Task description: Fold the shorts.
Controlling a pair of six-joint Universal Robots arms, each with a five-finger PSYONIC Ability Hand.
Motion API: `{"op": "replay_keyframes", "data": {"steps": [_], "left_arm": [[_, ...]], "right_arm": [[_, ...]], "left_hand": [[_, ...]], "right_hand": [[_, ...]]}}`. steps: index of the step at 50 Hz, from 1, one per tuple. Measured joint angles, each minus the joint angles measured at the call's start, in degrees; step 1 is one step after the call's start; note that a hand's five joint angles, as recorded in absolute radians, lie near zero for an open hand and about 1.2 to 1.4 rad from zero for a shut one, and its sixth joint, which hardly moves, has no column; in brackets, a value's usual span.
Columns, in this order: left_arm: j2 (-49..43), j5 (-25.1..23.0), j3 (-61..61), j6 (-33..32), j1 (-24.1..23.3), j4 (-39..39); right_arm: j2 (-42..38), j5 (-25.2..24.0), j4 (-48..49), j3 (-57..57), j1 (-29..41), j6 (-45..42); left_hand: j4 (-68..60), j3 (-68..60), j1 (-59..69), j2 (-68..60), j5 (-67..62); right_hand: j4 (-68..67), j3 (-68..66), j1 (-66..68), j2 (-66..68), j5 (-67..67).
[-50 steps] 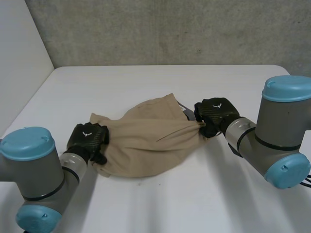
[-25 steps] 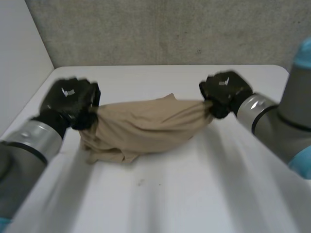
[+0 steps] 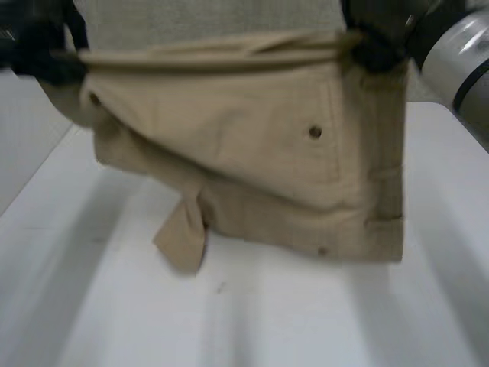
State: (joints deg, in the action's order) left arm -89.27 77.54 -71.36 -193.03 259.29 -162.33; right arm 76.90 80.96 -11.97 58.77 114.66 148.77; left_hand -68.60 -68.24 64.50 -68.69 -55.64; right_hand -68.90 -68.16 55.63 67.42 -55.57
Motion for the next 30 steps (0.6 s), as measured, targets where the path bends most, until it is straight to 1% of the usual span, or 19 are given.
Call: {"op": "replay_keyframes", "data": {"steps": [4, 6, 7, 12, 13, 14, 16, 17, 18, 20, 23, 24, 27, 28, 30], "left_arm": [[-5.7, -0.3, -1.8, 0.5, -0.7, -0.1], [-10.7, -0.3, -1.8, 0.9, -1.6, -0.3], [-11.4, -0.3, -1.7, 1.0, -1.7, -0.3], [-22.1, -0.1, 2.8, 1.8, -3.2, -0.8], [-22.9, -0.1, 3.5, 1.8, -3.3, -0.9], [-27.1, 0.3, 7.6, 2.0, -3.6, -1.6], [-29.9, 0.7, 11.2, 2.1, -3.8, -2.5], [-31.8, 1.4, 14.2, 2.2, -3.9, -3.6], [-32.4, 1.7, 15.3, 2.2, -4.0, -4.2], [-34.2, 3.5, 19.9, 2.2, -4.3, -7.6], [-35.1, 8.4, 26.4, 2.1, -5.2, -16.8], [-34.9, 9.8, 27.7, 2.1, -5.4, -19.7], [-32.4, 14.6, 30.6, 1.9, -6.2, -30.8], [-32.4, 14.6, 30.6, 1.9, -6.2, -30.8], [-28.9, 17.0, 30.7, 1.8, -6.7, -38.8]], "right_arm": [[-3.4, 0.0, -0.6, 1.3, 0.1, 0.0], [-6.9, 0.0, -0.4, 1.8, 0.1, 0.1], [-7.4, -0.1, -0.4, 1.8, 0.1, 0.2], [-13.9, 0.1, 2.0, 1.2, 0.2, 0.6], [-15.2, 0.3, 3.1, 0.9, 0.2, 0.7], [-17.6, 1.1, 6.1, 0.3, 0.2, 0.9], [-18.8, 1.7, 8.2, -0.1, 0.2, 1.0], [-20.2, 2.7, 12.0, -0.7, 0.3, 1.1], [-20.6, 3.1, 13.5, -1.0, 0.3, 1.1], [-21.5, 4.2, 18.4, -1.9, 0.4, 1.0], [-21.9, 5.8, 29.3, -4.4, 0.5, 0.9], [-21.7, 6.1, 31.4, -4.9, 0.6, 0.8], [-20.4, 6.7, 38.9, -7.2, 0.6, 0.9], [-20.4, 6.7, 38.9, -7.2, 0.6, 0.9], [-18.3, 6.9, 44.2, -9.2, 0.7, 1.1]], "left_hand": [[0.0, 0.0, 0.0, 0.0, 0.0], [0.0, 0.0, 0.0, 0.0, -0.1], [0.0, 0.0, 0.0, 0.0, -0.1], [0.0, 0.0, 0.0, 0.0, -1.1], [0.0, 0.0, 0.0, 0.0, -1.1], [0.0, 0.0, 0.0, 0.0, -1.1], [0.0, 0.0, 0.0, 0.0, -1.1], [0.0, 0.0, 0.0, 0.0, -1.1], [0.0, 0.0, 0.0, 0.0, -1.1], [0.0, 0.0, 0.0, 0.0, -1.1], [0.0, 0.0, 0.0, 0.0, -1.1], [0.0, 0.0, 0.0, 0.0, -1.1], [0.0, 0.0, 0.0, 0.0, -1.1], [0.0, 0.0, 0.0, 0.0, -1.1], [0.0, -0.1, 0.0, 0.0, -1.1]], "right_hand": [[0.0, 0.0, 0.0, 0.0, 0.0], [0.0, 0.0, 0.0, 0.0, 0.0], [0.0, 0.0, 0.0, 0.0, 0.0], [0.0, 0.0, 0.0, 0.0, -0.2], [0.0, 0.0, 0.0, 0.0, -0.2], [0.0, 0.0, 0.0, 0.0, -0.2], [0.0, 0.0, 0.0, 0.0, -0.2], [0.0, 0.0, 0.0, 0.0, -0.2], [0.0, 0.0, 0.0, 0.0, -0.2], [0.0, 0.0, 0.0, 0.0, -0.3], [0.0, 0.0, 0.0, 0.3, -0.3], [0.0, 0.0, 0.0, 0.3, -0.3], [0.0, 0.0, 0.0, 0.3, -0.3], [0.0, 0.0, 0.0, 0.3, -0.3], [0.0, 0.0, 0.0, 0.3, -0.3]]}}
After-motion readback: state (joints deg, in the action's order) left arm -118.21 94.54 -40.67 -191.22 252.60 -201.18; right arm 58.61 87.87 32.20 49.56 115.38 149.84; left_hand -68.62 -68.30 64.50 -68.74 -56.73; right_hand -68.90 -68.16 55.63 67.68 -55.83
